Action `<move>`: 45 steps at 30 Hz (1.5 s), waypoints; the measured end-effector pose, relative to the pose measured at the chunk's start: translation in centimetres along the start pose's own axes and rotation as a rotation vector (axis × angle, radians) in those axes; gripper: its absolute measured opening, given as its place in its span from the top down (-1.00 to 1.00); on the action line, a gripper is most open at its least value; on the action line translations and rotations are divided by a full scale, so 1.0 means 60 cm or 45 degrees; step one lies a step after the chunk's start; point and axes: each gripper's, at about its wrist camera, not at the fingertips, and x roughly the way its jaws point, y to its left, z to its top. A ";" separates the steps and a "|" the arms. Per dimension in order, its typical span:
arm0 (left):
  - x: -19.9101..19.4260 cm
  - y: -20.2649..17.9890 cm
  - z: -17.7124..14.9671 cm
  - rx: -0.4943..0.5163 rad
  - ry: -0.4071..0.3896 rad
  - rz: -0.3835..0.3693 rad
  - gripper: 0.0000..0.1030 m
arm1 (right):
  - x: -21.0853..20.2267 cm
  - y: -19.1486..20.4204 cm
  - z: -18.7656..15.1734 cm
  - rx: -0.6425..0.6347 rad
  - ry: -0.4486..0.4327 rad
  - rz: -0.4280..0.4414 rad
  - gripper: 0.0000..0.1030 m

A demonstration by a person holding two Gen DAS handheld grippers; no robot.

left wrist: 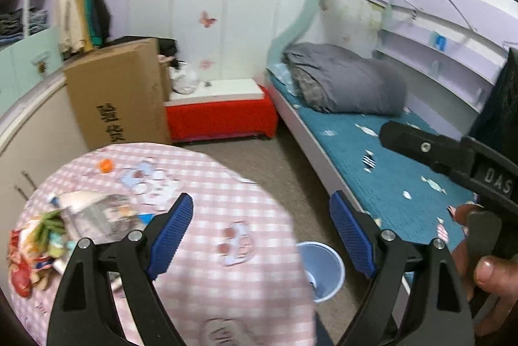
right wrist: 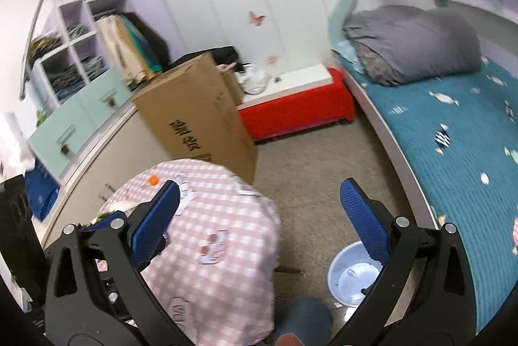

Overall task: Collect trash
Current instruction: 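Return both tools from the bin to the table, then grasp the teal toothpaste tube with the right tool while the left tool grasps the red snack bag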

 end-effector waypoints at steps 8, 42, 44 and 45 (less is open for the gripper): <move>-0.060 0.113 -0.019 -0.124 -0.073 0.110 -0.64 | 0.023 0.135 -0.014 -0.180 0.025 0.122 -0.88; -0.159 0.511 -0.216 -0.473 0.019 0.587 -0.64 | 0.294 0.487 -0.230 -0.917 0.518 0.318 0.01; -0.151 0.526 -0.216 -0.455 0.040 0.613 -0.64 | 0.299 0.495 -0.236 -0.949 0.517 0.302 0.28; -0.145 0.535 -0.216 -0.439 0.057 0.625 -0.64 | 0.299 0.496 -0.237 -0.958 0.510 0.298 0.34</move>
